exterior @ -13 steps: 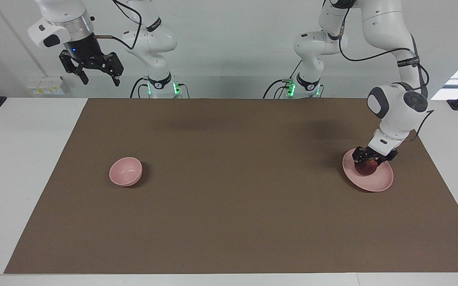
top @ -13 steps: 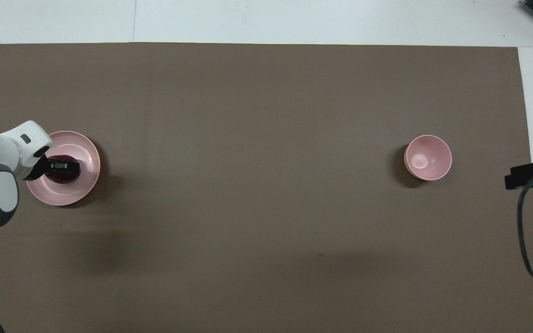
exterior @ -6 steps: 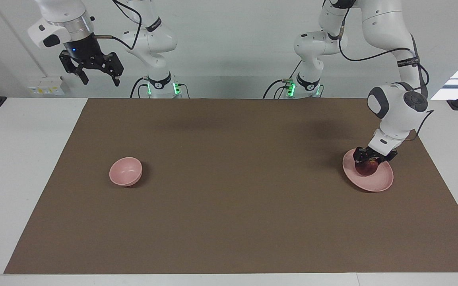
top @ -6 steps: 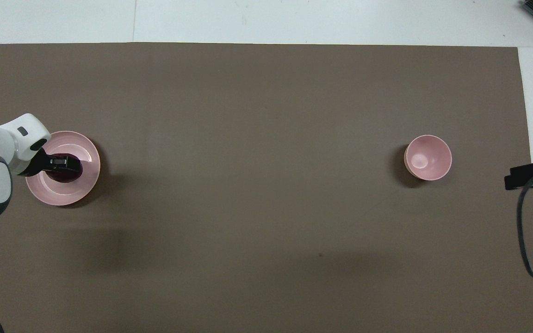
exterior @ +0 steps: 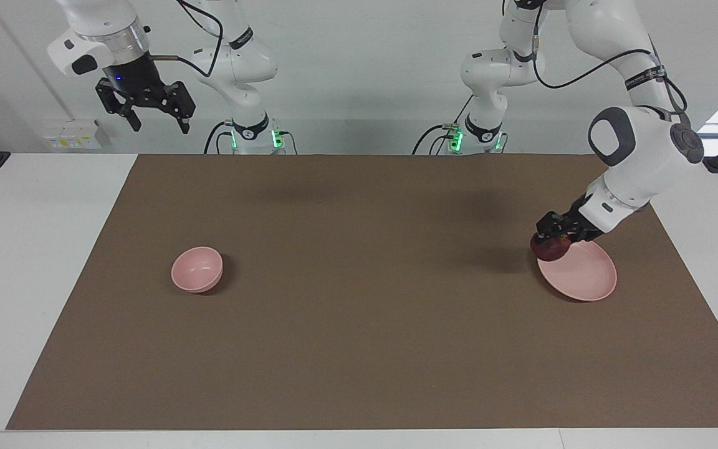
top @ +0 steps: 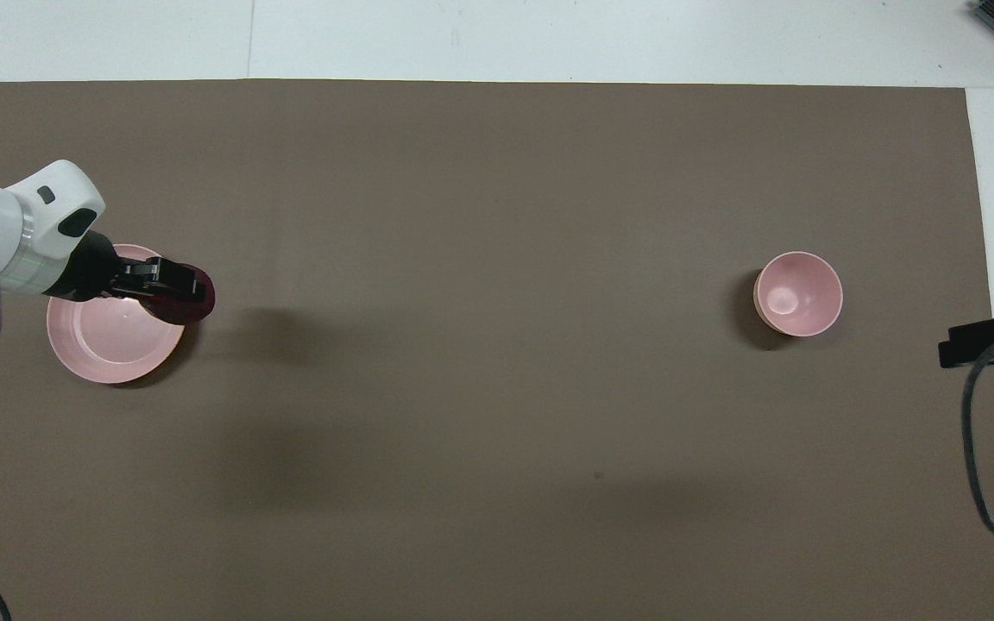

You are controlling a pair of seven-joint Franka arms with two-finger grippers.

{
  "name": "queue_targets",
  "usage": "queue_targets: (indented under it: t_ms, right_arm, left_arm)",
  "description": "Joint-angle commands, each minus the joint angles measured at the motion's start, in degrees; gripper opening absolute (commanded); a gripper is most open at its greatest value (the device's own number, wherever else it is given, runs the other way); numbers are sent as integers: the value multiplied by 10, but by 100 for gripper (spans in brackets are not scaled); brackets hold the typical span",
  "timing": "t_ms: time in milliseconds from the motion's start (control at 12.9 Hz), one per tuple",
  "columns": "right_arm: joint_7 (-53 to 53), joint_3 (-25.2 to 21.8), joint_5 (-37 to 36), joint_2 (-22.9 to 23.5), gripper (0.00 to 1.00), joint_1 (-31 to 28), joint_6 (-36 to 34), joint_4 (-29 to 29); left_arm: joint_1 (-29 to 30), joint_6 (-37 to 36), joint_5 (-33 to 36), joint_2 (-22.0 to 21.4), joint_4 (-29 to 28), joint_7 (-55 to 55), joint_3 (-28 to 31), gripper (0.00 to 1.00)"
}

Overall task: Move apple from plate to bowl
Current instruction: 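Carry the apple toward center with the left gripper while the right gripper approaches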

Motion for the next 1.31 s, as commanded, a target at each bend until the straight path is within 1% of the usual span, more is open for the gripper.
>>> queue_targets:
  t_ms: [0,77,154,232,386,618,695,850,927,1081,1236]
  right_arm:
    - [-6,3,53,-18,100,-8,32,-73]
    - [10,3,70,-21,100,-3,73,-104]
    - [41,4,74,-21,100,0,90,-119]
    - [70,4,93,-18,100,6,94,-125]
    - [131,4,143,-10,100,13,120,-146]
    - [234,4,210,9,100,31,164,-161]
    - [273,4,235,14,100,36,178,-162]
    - [352,4,286,19,100,38,205,-161]
    - [382,4,310,20,100,38,210,-160]
    - [480,4,371,22,100,37,234,-159]
    - [558,4,409,30,100,38,254,-152]
  left_arm:
    - [0,-22,-87,-6,2,-2,-31,0]
    - [0,-19,-127,-6,3,-3,-50,0]
    - [0,-17,-157,-6,4,-17,-66,0]
    - [0,-16,-173,-6,8,-53,-81,0]
    - [0,-20,-229,-5,45,-109,-116,0]
    - [0,-15,-311,-1,54,-119,-149,0]
    - [0,-14,-330,-2,55,-141,-162,0]
    - [1,10,-337,-3,74,-196,-200,0]
    - [2,24,-348,-2,76,-206,-212,0]
    - [1,41,-388,-3,76,-207,-229,0]
    - [0,70,-396,-4,76,-208,-248,0]
